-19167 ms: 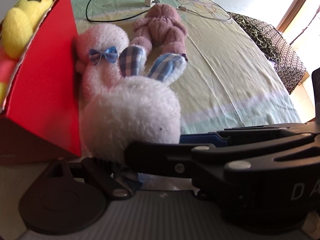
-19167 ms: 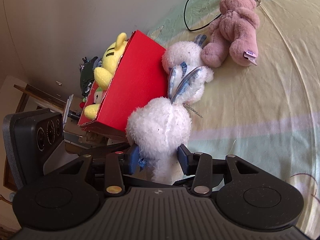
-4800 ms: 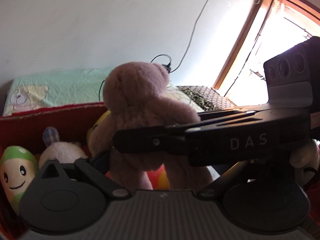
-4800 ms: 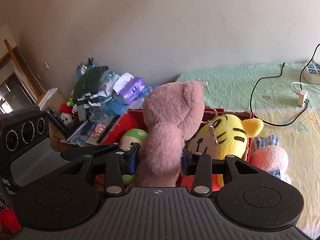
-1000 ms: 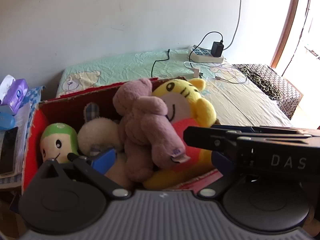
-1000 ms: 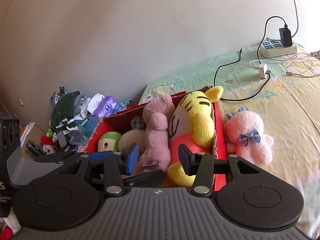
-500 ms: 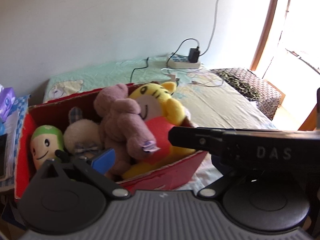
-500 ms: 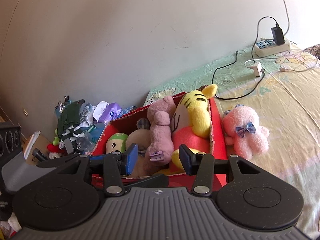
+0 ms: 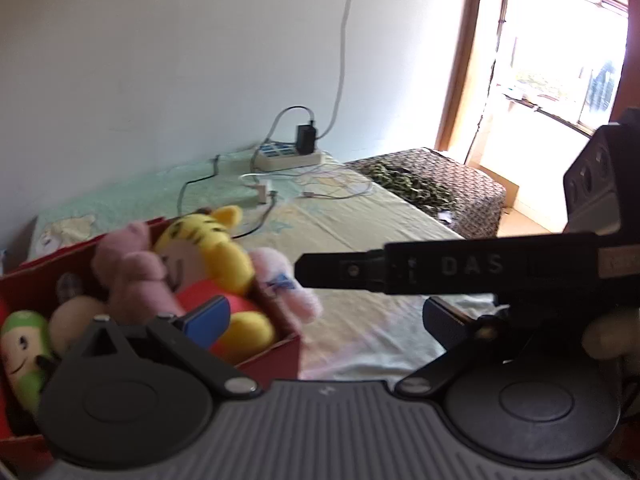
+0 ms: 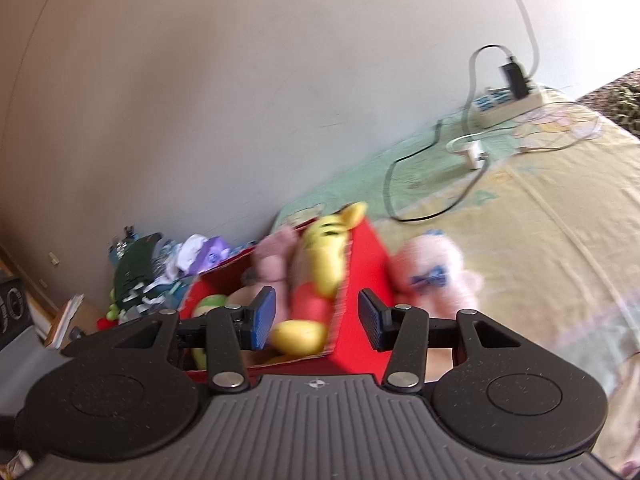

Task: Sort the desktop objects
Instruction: 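Move the right gripper to the pink bunny with blue bow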

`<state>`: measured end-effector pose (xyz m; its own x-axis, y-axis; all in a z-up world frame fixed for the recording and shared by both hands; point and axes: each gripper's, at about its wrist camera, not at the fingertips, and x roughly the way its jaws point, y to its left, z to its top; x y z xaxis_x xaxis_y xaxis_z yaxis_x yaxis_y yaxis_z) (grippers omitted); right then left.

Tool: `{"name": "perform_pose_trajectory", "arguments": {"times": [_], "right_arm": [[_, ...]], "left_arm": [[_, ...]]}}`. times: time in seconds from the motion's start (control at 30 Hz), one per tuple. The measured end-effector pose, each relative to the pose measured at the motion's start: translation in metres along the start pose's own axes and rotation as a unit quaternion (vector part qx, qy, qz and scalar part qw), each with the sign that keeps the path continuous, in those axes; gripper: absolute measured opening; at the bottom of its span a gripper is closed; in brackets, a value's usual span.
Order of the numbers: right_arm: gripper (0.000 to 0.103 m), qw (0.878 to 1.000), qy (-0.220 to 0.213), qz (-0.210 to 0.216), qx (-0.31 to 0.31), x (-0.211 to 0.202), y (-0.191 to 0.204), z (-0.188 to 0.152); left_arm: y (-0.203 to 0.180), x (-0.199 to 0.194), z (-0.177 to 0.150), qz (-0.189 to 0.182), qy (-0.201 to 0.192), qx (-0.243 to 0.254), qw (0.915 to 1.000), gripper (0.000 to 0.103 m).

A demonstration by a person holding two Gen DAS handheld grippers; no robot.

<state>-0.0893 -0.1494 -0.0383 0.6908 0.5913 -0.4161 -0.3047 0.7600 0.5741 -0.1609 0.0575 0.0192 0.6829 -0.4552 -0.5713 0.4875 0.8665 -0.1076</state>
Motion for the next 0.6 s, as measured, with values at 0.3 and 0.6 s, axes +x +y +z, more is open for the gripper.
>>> {"name": "perform_pose_trajectory", "arguments": {"times": [0.3,0.6], "right_arm": [[0.049,0.997,0.047,-0.023,0.049,0.002,-0.072,0.014],[0.049,0.992,0.119,-0.015,0.046,0.021,-0.136,0.024]], "left_arm": [[-0.057,0.058,0.005,-0.006,0.033,0.038,0.9987,0.102],[-0.077,0.126,-0.002,0.036,0.079,-0.002,0.9962,0.103]]}}
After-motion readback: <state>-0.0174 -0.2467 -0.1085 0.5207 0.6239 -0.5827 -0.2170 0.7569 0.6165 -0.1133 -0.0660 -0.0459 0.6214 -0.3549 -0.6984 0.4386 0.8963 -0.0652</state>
